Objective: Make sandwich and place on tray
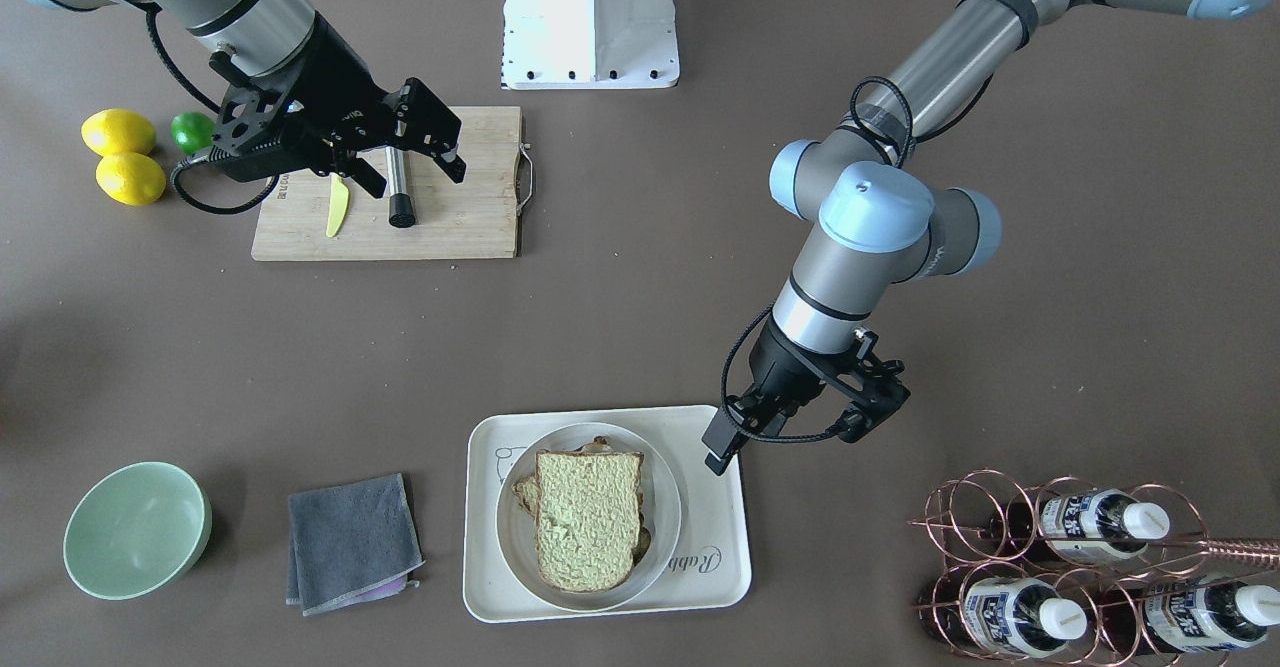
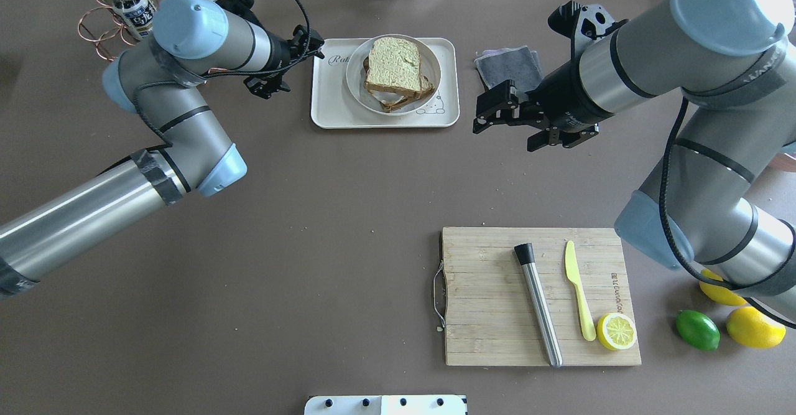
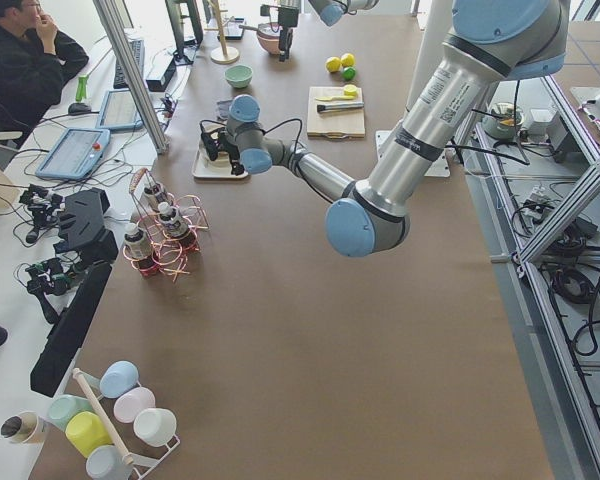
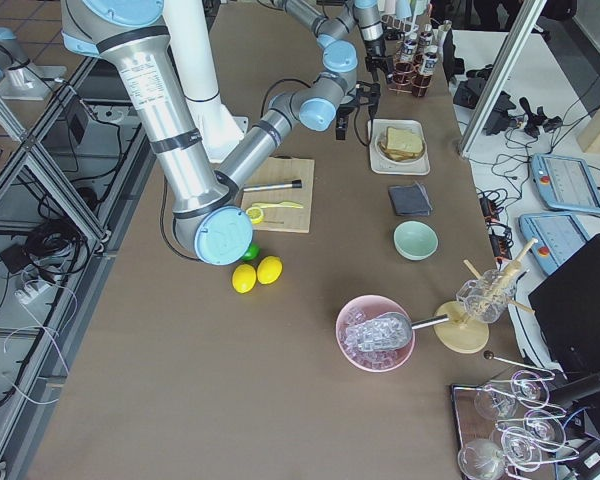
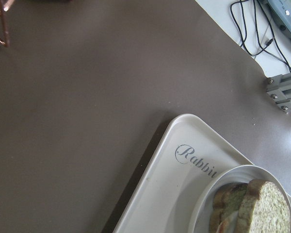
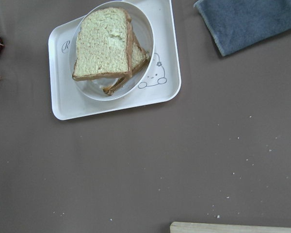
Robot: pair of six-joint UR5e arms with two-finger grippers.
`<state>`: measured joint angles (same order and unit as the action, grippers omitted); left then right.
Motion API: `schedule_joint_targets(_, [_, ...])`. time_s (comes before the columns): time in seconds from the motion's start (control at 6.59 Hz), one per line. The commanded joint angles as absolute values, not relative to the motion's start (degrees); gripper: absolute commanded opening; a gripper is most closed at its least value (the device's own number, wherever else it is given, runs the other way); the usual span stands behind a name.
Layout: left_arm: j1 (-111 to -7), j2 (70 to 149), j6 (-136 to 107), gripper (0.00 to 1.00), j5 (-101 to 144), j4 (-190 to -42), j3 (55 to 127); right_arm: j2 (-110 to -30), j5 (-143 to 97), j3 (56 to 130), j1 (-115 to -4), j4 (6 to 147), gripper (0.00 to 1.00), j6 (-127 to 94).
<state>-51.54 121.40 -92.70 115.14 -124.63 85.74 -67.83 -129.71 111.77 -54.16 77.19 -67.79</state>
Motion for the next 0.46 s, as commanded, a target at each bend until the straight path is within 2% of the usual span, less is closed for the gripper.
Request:
schedule_joint_targets(0.0, [-54.75, 115.24, -74.8, 0.97, 116.37, -111.77, 96.38, -71.18, -133.41, 103.76, -64.29, 79.17, 1.0, -48.28])
schedule_joint_targets(0.3, [-61.22, 111.03, -54.19, 0.97, 119.68, -105.06, 100.45, -71.19, -132.72, 95.84, -75.0, 92.83, 1.0, -21.85])
